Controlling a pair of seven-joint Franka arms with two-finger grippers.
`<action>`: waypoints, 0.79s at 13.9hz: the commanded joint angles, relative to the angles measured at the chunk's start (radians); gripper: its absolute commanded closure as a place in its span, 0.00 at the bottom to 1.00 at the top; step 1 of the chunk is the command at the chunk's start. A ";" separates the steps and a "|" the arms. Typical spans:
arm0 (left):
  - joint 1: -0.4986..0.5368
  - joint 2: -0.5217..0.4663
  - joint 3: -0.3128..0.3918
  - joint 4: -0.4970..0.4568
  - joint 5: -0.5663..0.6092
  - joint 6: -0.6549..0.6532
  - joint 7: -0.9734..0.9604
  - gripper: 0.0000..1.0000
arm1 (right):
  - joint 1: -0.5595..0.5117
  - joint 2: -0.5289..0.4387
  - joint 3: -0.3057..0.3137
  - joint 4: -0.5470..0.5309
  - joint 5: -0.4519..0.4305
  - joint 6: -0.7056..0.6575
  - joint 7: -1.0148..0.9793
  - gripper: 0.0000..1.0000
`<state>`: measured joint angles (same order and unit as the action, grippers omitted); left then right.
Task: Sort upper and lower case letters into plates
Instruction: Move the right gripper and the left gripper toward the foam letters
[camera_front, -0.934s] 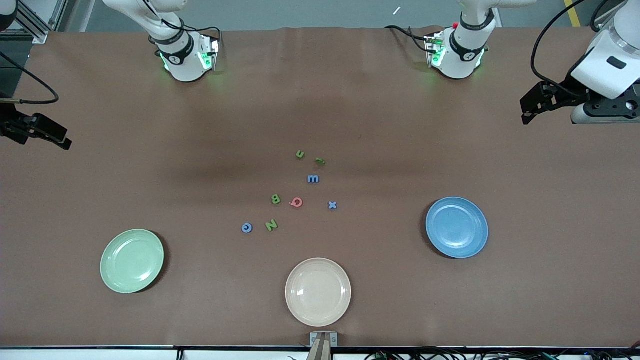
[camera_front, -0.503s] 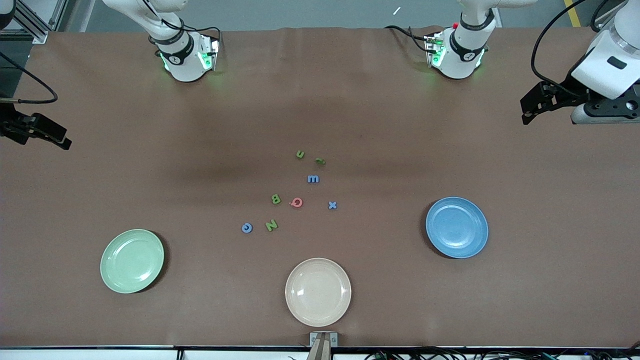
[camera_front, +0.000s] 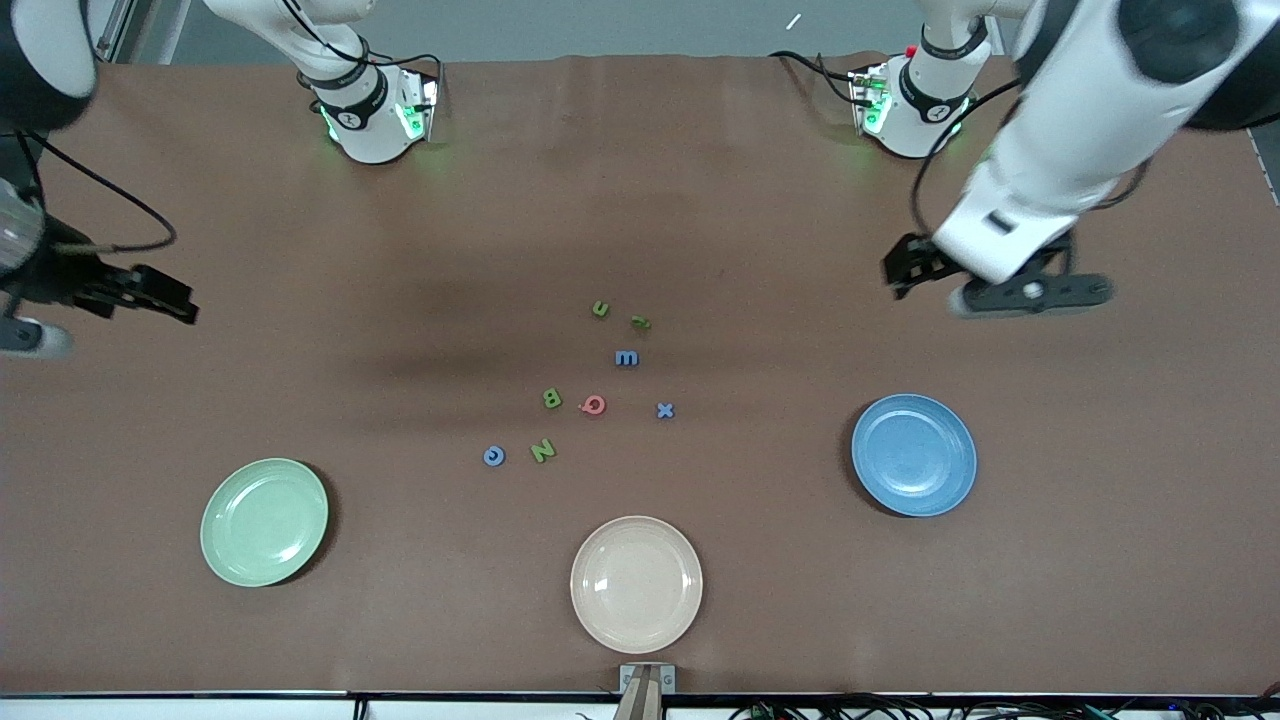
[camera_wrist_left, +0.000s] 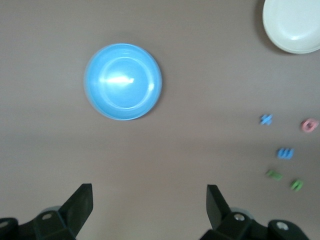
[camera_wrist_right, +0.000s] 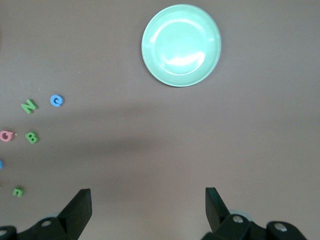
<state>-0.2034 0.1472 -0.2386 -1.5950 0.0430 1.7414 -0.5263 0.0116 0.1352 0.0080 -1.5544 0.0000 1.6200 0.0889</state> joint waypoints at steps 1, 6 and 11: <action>-0.074 0.131 -0.002 -0.006 0.012 0.134 -0.130 0.00 | 0.020 0.081 0.003 0.043 0.020 0.011 -0.014 0.00; -0.194 0.407 0.001 0.054 0.101 0.403 -0.149 0.01 | 0.174 0.257 0.001 0.045 0.020 0.202 0.046 0.00; -0.260 0.658 0.007 0.242 0.146 0.475 -0.202 0.14 | 0.295 0.440 0.001 0.042 0.018 0.455 0.378 0.00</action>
<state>-0.4455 0.7213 -0.2399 -1.4418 0.1707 2.1972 -0.7134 0.2769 0.5069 0.0172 -1.5366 0.0067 2.0174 0.3666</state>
